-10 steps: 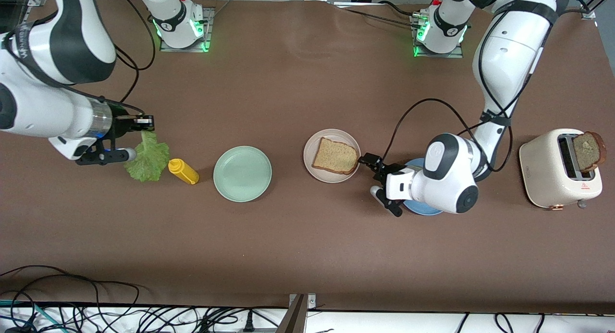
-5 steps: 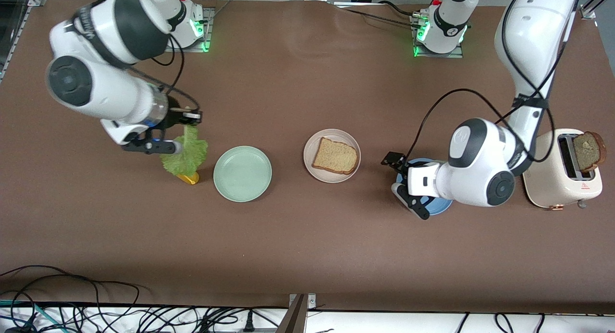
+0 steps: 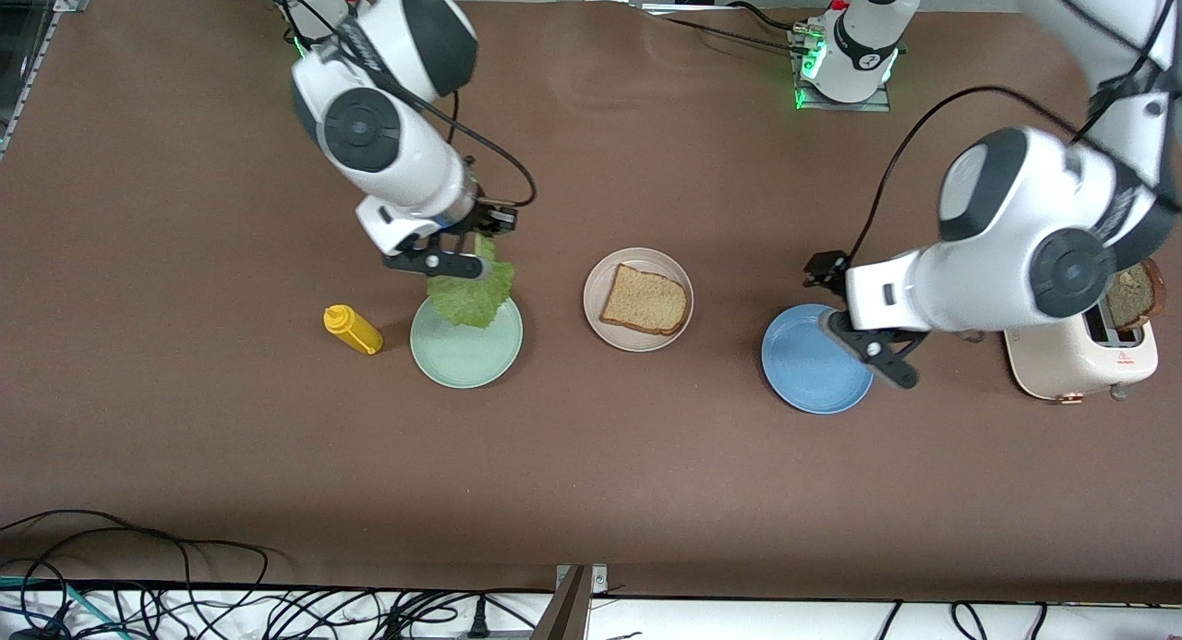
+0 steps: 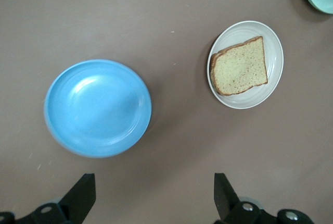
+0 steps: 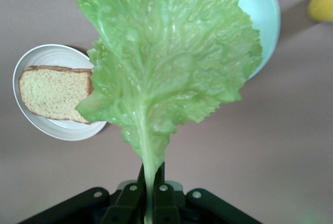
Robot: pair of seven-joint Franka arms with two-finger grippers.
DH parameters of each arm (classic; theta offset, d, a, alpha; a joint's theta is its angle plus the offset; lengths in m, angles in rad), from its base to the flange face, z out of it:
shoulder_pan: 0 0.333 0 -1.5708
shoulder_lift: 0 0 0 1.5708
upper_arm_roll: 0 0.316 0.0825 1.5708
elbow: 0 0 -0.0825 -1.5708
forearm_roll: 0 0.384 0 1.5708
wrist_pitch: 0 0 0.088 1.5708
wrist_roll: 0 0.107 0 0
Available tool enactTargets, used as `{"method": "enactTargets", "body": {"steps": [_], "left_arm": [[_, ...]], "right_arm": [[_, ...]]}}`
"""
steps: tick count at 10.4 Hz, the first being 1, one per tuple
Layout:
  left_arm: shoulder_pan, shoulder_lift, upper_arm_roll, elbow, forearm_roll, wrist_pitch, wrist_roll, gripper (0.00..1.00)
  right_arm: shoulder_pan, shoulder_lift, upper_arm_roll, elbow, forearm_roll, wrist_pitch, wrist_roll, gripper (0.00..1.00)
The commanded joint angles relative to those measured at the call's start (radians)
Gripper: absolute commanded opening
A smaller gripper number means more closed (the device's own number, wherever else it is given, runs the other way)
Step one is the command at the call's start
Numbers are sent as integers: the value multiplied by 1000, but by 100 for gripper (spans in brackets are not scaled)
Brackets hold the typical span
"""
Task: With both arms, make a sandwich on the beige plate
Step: 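Carry lettuce onto the bread with the right gripper while the left gripper retracts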
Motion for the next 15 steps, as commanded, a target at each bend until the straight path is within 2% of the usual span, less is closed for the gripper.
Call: {"method": "enactTargets", "body": {"steps": [1,4,6,8,9,12,15], "left_arm": [[25,-79,-1,-29,33,-42,-68,100],[33,-165,12,-46,89,-63,-68,100],[-4,-242,96,-95,90,-62,-66,100],[-87,-272,237,-129,90,-60,-66,100],[-92,-294,262,-161,90,-57,-63,100],[-89,-299,295,-186,90,-9,-63,100],[-72,-288,304,-180,83,18,-57,100]], "right_arm": [[74,90,-3,26,-33,129,127,0],[188,197,-5,114,-104,182,266,0],[249,276,-8,180,-131,217,312,0],[295,339,-12,213,-142,267,335,0],[311,360,-17,225,-144,304,342,0],[379,431,-61,269,-144,396,342,0],[410,494,-81,332,-144,412,342,0]]}}
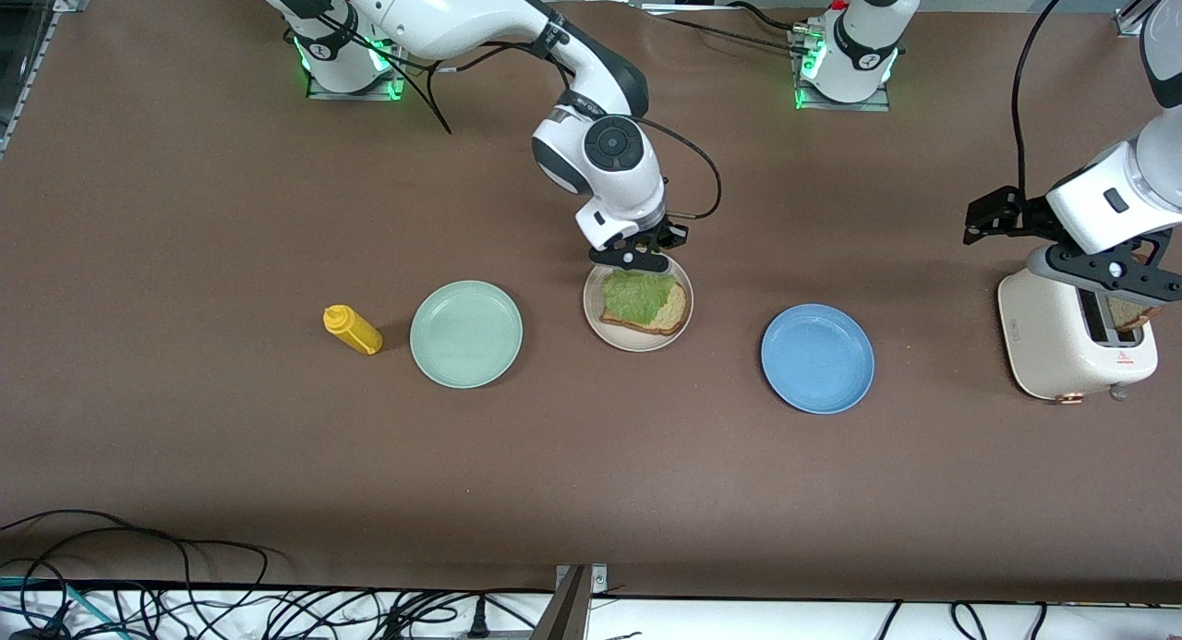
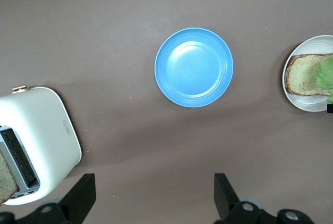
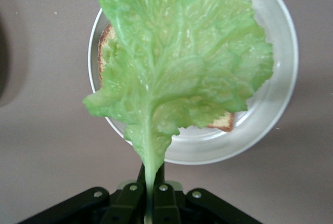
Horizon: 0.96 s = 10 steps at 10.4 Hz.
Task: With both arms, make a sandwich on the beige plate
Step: 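Release the lettuce on the bread and raise the right gripper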
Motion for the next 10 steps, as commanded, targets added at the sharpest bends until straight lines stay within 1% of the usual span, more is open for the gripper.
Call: {"method": "enactTargets", "body": {"steps": [1,3,4,5,6,8,9,10], "left_arm": [[2,-17,8,-11,13,19,-9,100],[-3,-12,5,-5,18,19,-15,100],[-1,-12,5,-5,18,18,-17,100],[0,-12,5,-5,16,15,-17,100],[2,-11,5,-5,16,15,-17,100],[2,-11,5,-6,15,15,-17,100],[2,-11,5,-6,16,15,-17,100],[3,-11,5,-8,18,15,-17,100]], "right_arm": [[21,57,-11,82,-21,8,23,0],[36,83,-16,82,-21,52,23,0],[36,91,-22,82,-21,63,23,7],[38,94,-22,82,-21,65,23,18],[41,96,-22,82,-20,65,25,27],[46,93,-24,82,-20,62,45,47],[46,85,-24,82,-20,54,49,62],[36,77,-25,82,-14,44,49,66]]}}
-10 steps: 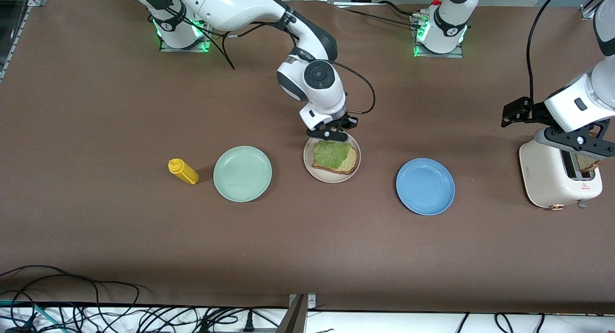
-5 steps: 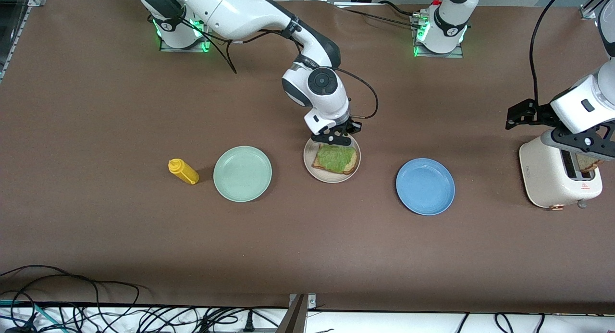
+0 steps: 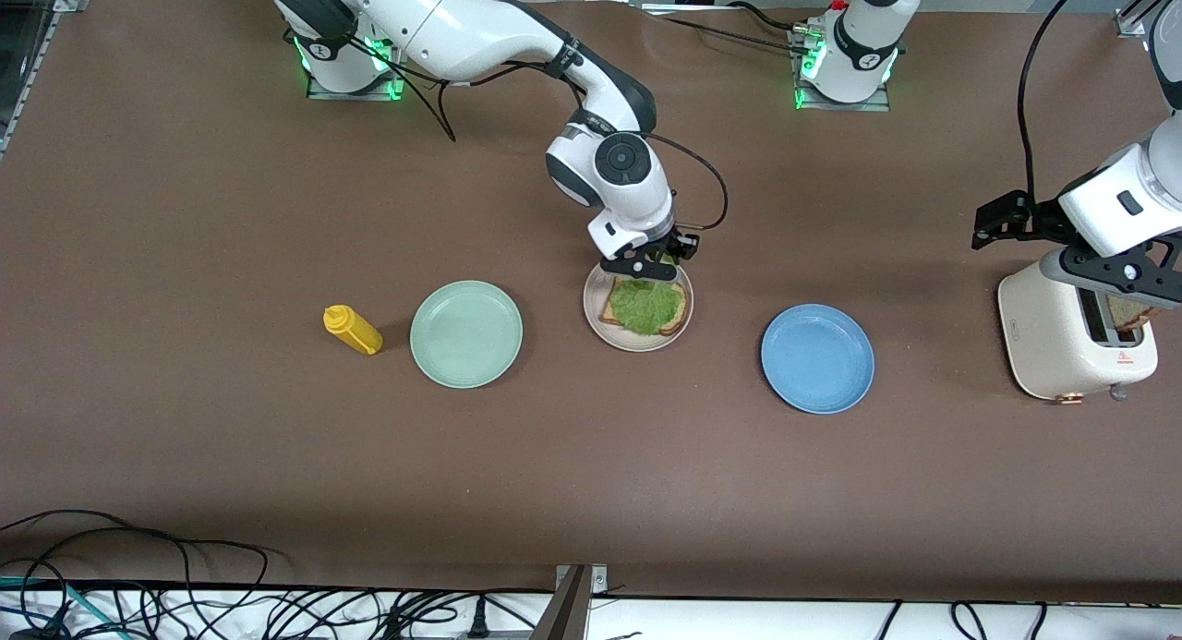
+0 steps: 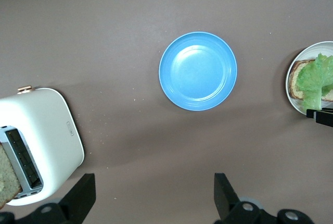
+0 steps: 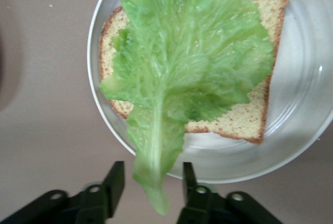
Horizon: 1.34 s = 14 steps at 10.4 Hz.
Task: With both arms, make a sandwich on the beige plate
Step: 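Release the lettuce on the bread and raise the right gripper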
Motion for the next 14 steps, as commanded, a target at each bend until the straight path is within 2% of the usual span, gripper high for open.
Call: {"method": "enactTargets", "body": {"steps": [1,2,4,6,8,9,14], "left_arm": [[-2,-10,1,-6,19,2,-14,100],[0,-10,1,-8,19,2,-14,100],[-2,-10,1,-5,19,2,-14,100],[1,-9,1,-6,19,2,-12,100],[-2,-10,1,-6,19,2,-14,100],[0,-10,1,-5,18,2,-14,100],[0,-10,1,-8,16,2,-14,100]], "right_arm": [[-11,-22,-11,34,-15,-81,22,77],[-39,-50,-9,34,-15,-136,13,83],[-80,-117,-9,29,-13,-227,6,85],[-120,-172,-8,29,-7,-313,5,99],[-166,-235,-9,26,-5,-414,-32,100],[-203,-263,-8,21,-5,-512,-64,100],[-322,-401,-19,5,-4,-781,-398,100]]}}
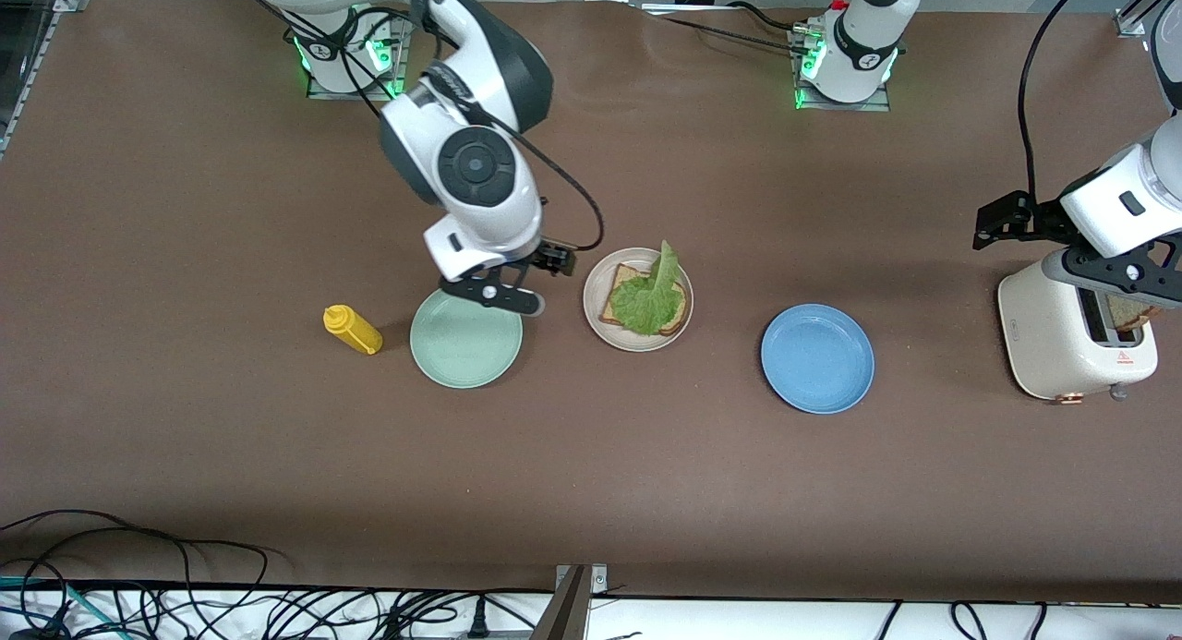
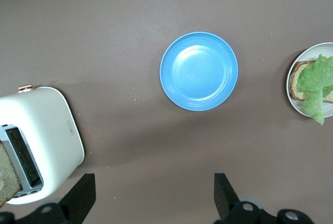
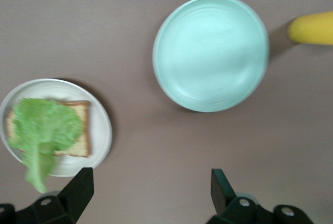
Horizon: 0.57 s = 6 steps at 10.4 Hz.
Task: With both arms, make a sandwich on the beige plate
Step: 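Move the right gripper to the yellow mustard bottle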
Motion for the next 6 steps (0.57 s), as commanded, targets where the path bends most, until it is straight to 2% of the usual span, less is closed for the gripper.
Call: {"method": "enactTargets", "body": {"steps": [1,3,5,6], "left_arm": [[-3,-10,0,-8,16,2,-9,100],[-3,-10,0,-8,16,2,-9,100],[-3,-9,0,-8,16,2,-9,100],[-1,-10,0,-8,16,2,-9,100]], "right_arm": [[-46,-90,4,-73,-5,-60,-145,100],[-83,-151,-4,-145,-5,-58,-247,100],[-183,-226,1,-223,-2,-39,-385,100],[-252,-251,22,-251,4,-33,-451,100]]}}
